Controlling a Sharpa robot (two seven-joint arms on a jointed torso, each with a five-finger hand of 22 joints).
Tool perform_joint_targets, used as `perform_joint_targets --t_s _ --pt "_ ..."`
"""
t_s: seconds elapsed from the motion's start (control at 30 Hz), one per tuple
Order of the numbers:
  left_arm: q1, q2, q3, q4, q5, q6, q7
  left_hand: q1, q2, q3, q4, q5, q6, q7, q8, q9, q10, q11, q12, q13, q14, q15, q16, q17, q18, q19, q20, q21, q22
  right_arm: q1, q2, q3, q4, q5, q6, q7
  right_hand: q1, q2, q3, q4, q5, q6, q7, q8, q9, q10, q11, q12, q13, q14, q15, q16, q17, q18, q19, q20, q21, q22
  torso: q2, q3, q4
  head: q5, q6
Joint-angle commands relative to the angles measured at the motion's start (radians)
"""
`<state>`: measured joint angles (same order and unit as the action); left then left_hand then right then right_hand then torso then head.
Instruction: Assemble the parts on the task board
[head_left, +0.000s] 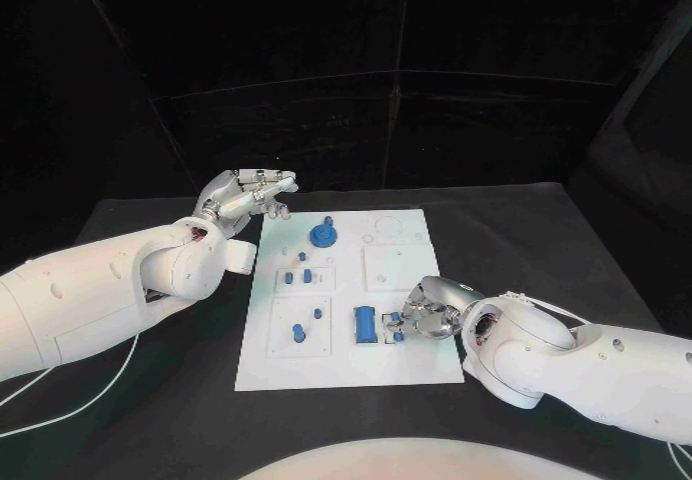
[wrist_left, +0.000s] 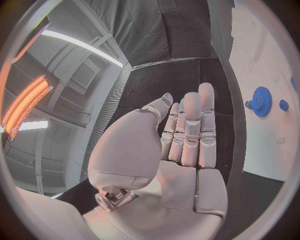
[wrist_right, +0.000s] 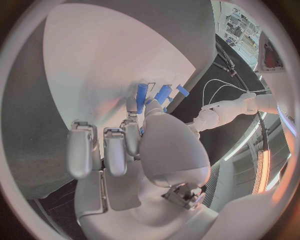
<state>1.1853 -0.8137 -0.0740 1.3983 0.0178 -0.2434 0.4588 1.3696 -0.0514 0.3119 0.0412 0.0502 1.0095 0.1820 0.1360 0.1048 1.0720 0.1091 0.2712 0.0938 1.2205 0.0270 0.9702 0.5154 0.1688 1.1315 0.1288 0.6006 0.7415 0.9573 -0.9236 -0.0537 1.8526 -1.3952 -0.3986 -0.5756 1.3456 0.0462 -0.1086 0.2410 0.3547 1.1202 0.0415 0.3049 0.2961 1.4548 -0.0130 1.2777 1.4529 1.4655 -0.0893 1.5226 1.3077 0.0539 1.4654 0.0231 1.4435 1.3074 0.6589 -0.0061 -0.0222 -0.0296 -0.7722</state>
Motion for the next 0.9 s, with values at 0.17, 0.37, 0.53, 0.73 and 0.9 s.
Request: perform_joint_targets --t_s 0.17,0.37,0.53,0.73,0.9 --pt "0.001 0.0 0.001 0.002 0.001 0.015 0.002 0.004 0.002 -0.003 0.0 0.005 -0.009 0.0 0.007 -0.001 -0.004 0.0 0.004 0.002 -0.008 -0.001 -0.003 -0.001 0.014 0.006 0.0 -0.007 -0.001 0.001 -0.008 0.0 0.01 -0.007 -0.032 0.009 0.002 0.001 0.008 -0.002 0.01 0.008 -0.004 0.004 0.004 0.035 -0.023 -0.001 -0.073 0.09 -0.006 0.002 0.187 -0.008 0.017 -0.005 0.005 0.055 0.0 -0.0002 0.0002 0.0 0.001" --pt "0.001 0.0 0.001 0.002 0.001 0.017 0.001 0.005 0.002 -0.003 0.0 0.005 -0.009 0.0 0.007 -0.001 -0.005 0.0 0.004 0.002 -0.009 -0.001 -0.003 -0.002 0.014 0.006 0.0 -0.007 -0.002 0.001 -0.012 0.0 0.02 -0.009 -0.039 0.01 0.006 0.0 0.011 -0.005 0.012 0.007 -0.005 0.005 0.005 0.035 -0.024 -0.002 -0.073 0.09 -0.007 0.002 0.187 -0.008 0.017 -0.006 0.005 0.055 0.0 -0.0003 0.0 -0.001 0.002" --pt "0.001 0.0 0.001 0.001 0.001 0.019 0.0 0.005 0.002 -0.003 0.0 0.005 -0.009 0.0 0.007 -0.001 -0.005 0.0 0.004 0.002 -0.009 -0.001 -0.003 -0.002 0.014 0.006 0.0 -0.007 -0.002 0.001 -0.012 0.0 0.026 0.002 -0.035 0.009 0.008 -0.002 0.012 -0.007 0.012 0.007 -0.005 0.005 0.006 0.036 -0.024 -0.001 -0.072 0.09 -0.007 0.002 0.187 -0.008 0.017 -0.007 0.005 0.055 0.0 -0.0002 0.0003 -0.001 0.002" --pt "0.001 0.001 0.001 0.001 0.001 0.021 -0.002 0.005 0.002 -0.003 -0.001 0.005 -0.01 0.0 0.007 -0.002 -0.005 0.0 0.004 0.001 -0.009 -0.001 -0.003 -0.002 0.014 0.006 0.0 -0.007 -0.002 0.001 -0.005 0.0 0.022 0.044 -0.006 -0.002 0.012 -0.005 0.014 -0.01 0.012 0.006 -0.005 0.004 0.008 0.035 -0.024 -0.002 -0.072 0.09 -0.008 0.001 0.186 -0.008 0.017 -0.007 0.005 0.056 0.0 -0.0013 0.0004 0.0 0.001" --pt "0.001 0.0 0.001 0.002 0.001 0.022 -0.003 0.007 0.001 -0.003 -0.002 0.005 -0.01 0.0 0.007 -0.002 -0.006 0.0 0.004 0.001 -0.009 -0.001 -0.003 -0.002 0.014 0.006 0.0 -0.008 -0.002 0.001 0.001 0.0 0.017 0.064 0.006 -0.006 0.013 -0.005 0.014 -0.011 0.012 0.006 -0.005 0.004 0.008 0.035 -0.024 -0.003 -0.073 0.09 -0.008 0.001 0.186 -0.008 0.017 -0.007 0.005 0.055 0.001 -0.0011 0.0008 0.002 0.0"
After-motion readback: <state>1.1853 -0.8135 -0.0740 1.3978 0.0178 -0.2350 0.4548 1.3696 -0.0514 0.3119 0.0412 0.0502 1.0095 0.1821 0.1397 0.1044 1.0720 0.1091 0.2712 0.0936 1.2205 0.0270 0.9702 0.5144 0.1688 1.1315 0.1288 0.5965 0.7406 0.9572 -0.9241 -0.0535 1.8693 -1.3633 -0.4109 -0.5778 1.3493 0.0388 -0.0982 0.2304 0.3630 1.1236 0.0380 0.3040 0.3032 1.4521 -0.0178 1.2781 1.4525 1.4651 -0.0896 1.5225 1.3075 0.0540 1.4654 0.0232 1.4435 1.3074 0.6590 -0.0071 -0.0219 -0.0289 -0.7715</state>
